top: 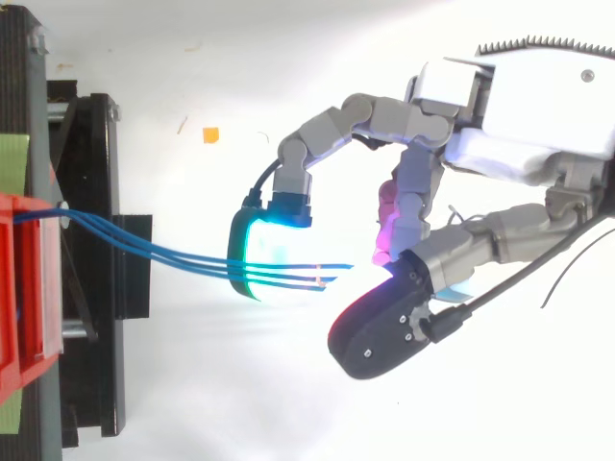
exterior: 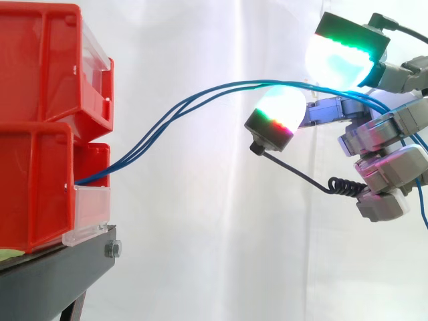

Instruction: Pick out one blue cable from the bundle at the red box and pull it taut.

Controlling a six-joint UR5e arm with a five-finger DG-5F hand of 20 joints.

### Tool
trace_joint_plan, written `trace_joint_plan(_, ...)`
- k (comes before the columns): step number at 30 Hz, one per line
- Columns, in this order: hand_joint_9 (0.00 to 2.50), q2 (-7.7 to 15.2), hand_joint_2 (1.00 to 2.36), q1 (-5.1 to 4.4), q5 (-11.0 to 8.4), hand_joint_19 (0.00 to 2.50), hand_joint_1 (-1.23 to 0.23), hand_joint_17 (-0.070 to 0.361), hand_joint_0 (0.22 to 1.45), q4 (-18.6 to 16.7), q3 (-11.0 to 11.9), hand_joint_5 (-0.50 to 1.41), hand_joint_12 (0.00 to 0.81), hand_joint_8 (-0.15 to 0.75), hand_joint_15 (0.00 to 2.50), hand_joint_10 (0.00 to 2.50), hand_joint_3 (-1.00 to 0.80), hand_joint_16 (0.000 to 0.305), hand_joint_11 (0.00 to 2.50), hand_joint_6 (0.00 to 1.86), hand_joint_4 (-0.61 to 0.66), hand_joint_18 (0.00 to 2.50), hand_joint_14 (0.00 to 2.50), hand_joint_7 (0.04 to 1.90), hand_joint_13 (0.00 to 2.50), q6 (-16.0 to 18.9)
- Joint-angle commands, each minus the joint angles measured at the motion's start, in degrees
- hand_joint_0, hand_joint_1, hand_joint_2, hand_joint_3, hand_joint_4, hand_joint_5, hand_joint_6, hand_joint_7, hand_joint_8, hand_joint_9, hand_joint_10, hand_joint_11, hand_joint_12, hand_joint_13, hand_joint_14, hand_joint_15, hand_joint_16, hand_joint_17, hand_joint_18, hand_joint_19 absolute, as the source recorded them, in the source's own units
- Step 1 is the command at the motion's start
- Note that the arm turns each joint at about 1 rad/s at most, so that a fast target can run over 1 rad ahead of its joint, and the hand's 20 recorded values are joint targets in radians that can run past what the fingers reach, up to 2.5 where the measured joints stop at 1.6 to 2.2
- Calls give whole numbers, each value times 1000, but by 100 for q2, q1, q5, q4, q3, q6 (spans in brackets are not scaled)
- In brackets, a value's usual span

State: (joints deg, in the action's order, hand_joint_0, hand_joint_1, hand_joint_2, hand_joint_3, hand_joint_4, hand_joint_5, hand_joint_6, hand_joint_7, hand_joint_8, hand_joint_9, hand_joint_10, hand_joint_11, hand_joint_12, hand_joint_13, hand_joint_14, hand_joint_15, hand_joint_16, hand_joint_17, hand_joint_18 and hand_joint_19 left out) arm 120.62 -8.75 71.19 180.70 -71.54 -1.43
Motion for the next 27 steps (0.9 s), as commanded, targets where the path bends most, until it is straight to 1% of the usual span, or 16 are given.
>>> trace_joint_plan(1, 1705, -3, 1000, -4, 0, 873, -668, 139, 455, 0, 0, -105, 406, 226, 975, 33, -500, 62, 1435, 779, -130, 1096, 30, 881, 1438, 2)
trace_joint_plan(4, 1712, -3, 1000, -4, 0, 872, -626, 138, 460, 0, 8, -104, 405, 231, 980, 33, -500, 62, 1428, 775, -135, 1098, 30, 892, 1440, 2)
trace_joint_plan(8, 1710, -3, 1000, 5, 0, 880, -583, 136, 474, 0, 0, -104, 394, 212, 975, 32, -500, 60, 1430, 771, -145, 1090, 29, 900, 1440, 2)
trace_joint_plan(11, 1689, -3, 1000, -4, 0, 917, -562, 124, 543, 0, 0, -107, 373, 184, 998, 33, -500, 55, 1470, 768, -161, 1039, 33, 929, 1415, 2)
trace_joint_plan(13, 1668, -3, 1000, 5, 0, 928, -665, 118, 639, 0, 0, -111, 358, 184, 1009, 35, -500, 52, 1482, 763, -174, 1014, 33, 949, 1402, 2)
trace_joint_plan(14, 1666, -3, 1000, 5, 0, 928, -668, 118, 637, 0, 0, -111, 362, 184, 1012, 34, -500, 53, 1490, 763, -174, 1013, 31, 949, 1403, 2)
trace_joint_plan(16, 1636, -3, 1000, 5, 0, 929, -742, 120, 650, 0, 0, -113, 363, 187, 1012, 33, -500, 53, 1477, 761, -173, 1004, 33, 952, 1375, 2)
trace_joint_plan(17, 1627, -3, 1000, 5, 0, 929, -745, 120, 649, 0, 8, -114, 364, 189, 1007, 33, -496, 53, 1477, 762, -169, 999, 33, 955, 1369, 2)
trace_joint_plan(23, 1580, -3, 1010, -4, 0, 925, -803, 121, 655, 0, 0, -124, 370, 201, 993, 33, -376, 54, 1478, 779, -176, 982, 33, 963, 1329, 2)
trace_joint_plan(26, 1562, -3, 1014, -4, 0, 917, -826, 123, 662, 0, 0, -133, 375, 221, 994, 33, -318, 55, 1478, 811, -132, 969, 33, 928, 1301, 2)
trace_joint_plan(27, 1552, -3, 1015, -4, 0, 920, -837, 123, 667, 0, 0, -135, 379, 216, 985, 33, -307, 55, 1490, 817, -115, 960, 33, 926, 1287, 2)
